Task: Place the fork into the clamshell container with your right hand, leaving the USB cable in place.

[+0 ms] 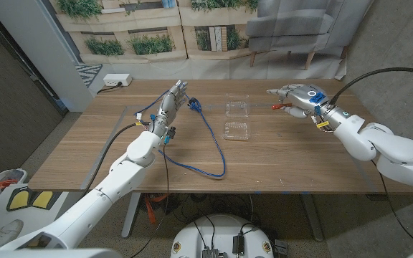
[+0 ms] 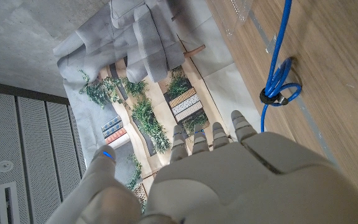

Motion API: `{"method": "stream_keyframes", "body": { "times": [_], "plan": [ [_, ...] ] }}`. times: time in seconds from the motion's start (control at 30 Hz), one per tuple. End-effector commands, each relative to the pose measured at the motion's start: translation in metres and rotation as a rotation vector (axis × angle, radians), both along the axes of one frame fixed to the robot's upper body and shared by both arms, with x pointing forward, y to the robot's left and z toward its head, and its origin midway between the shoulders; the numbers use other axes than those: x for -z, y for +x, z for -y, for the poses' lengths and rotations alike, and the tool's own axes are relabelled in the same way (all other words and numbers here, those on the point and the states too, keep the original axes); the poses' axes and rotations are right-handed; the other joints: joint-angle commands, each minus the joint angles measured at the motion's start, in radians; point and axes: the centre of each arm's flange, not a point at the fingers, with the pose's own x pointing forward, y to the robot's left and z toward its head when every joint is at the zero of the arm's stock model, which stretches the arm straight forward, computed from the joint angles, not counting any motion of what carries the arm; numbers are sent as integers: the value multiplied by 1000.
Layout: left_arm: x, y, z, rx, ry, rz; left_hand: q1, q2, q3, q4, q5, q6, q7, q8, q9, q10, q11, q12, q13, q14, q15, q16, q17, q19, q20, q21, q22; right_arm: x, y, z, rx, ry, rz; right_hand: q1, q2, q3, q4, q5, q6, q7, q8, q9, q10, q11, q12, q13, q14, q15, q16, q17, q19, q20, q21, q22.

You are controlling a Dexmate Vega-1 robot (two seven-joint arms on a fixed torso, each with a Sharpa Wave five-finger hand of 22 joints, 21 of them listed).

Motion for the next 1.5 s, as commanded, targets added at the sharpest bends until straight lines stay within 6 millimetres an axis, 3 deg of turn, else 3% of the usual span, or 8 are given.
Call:
{"method": "stream_keyframes", "body": {
  "times": [0.03,1.07,1.2,1.5],
  "plan": [
    [3,-3,-5,-15,-33,-1,5,-6,3,-6,-3,3,2,1,2,11,0,5,5,-6,-1,6,2,0,-3,5,3,-9,5,-12,-53,-41,19,25,20,-5,-1,6,8,-1,3,4,30,-22,84,4,9,-187,5,6,11,-53,0,4],
    [8,-15,-16,-46,-44,-1,0,-4,2,-5,-2,18,13,6,3,29,5,10,6,-4,-4,7,3,2,-12,6,3,-29,17,-34,-90,-144,91,28,21,-11,3,9,11,-4,-1,5,25,-23,96,-1,9,-186,-1,17,-2,-48,-5,4],
    [8,-18,-17,-51,-47,6,0,-3,3,-6,-2,24,18,6,4,37,7,13,7,-2,-38,7,2,12,-58,9,2,-32,19,-36,-100,-150,100,30,21,-12,3,9,13,-3,-1,5,24,-25,98,-1,8,-186,-2,19,-6,-44,-5,4],
    [10,-22,-18,-64,-57,9,0,-3,4,-7,-2,23,19,5,4,40,9,14,7,-1,-33,7,2,12,-57,8,2,-37,23,-39,-124,-163,110,30,22,-13,4,9,15,-6,-1,6,22,-23,100,-3,9,-186,-3,21,-8,-46,-6,4]
  ]
}}
